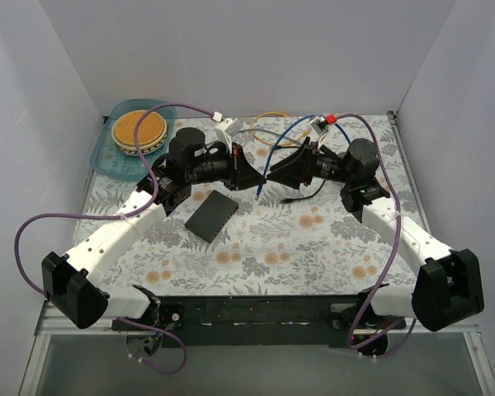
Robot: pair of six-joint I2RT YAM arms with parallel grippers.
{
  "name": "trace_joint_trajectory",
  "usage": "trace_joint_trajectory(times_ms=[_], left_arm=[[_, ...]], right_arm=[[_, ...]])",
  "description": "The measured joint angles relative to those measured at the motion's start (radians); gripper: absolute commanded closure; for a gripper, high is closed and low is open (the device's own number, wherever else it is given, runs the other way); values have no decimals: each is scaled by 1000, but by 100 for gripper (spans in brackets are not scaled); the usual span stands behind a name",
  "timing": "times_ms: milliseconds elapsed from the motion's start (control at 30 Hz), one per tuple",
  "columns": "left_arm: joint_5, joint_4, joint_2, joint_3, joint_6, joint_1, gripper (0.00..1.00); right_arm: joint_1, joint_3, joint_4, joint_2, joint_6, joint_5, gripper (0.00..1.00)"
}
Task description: Insert the plug into the switch port
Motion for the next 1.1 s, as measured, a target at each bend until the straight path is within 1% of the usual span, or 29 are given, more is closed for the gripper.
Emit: trace_joint_trajectory(times_ms=[100,233,333,400,433,467,567,633,667,700,733,800,867,933,1033,1100], left_arm=[[6,2,1,-7,-1,0,100],[18,5,1,-7,-1,0,100],[39,7,4,-7,-1,0,100],[55,11,9,-7,-3,0,100],[67,11,13,-7,-3,0,99],[75,11,18,-8,-4,0,98],[100,14,28,-9,-4,0,94],[105,17,30,-10,-4,0,74],[106,18,31,-11,-5,0,62],[107,18,32,-11,-5,0,34],[106,18,33,-11,-4,0,20],[94,16,33,-11,-7,-1,2],[73,12,33,-11,-5,-2,2],[40,7,33,-11,-9,-2,2],[-30,-7,28,-11,-8,-2,2],[-92,-21,18,-12,-5,-6,2]], right_arm=[[1,-27,142,19,93,-35,38],[2,-45,274,40,182,-63,41],[2,-56,373,60,252,-75,48],[2,-63,428,73,290,-80,55],[2,-63,458,82,312,-85,58],[2,-63,490,93,336,-89,70],[2,-63,569,124,394,-97,98],[2,-63,607,145,438,-105,99],[2,-63,618,151,449,-108,99],[2,-63,629,158,464,-113,99],[2,-63,639,163,474,-116,99],[2,-63,636,165,484,-120,99],[2,-60,607,162,468,-118,99],[3,-56,533,153,425,-110,99],[5,-26,298,111,311,-44,99],[6,13,108,73,222,45,99]])
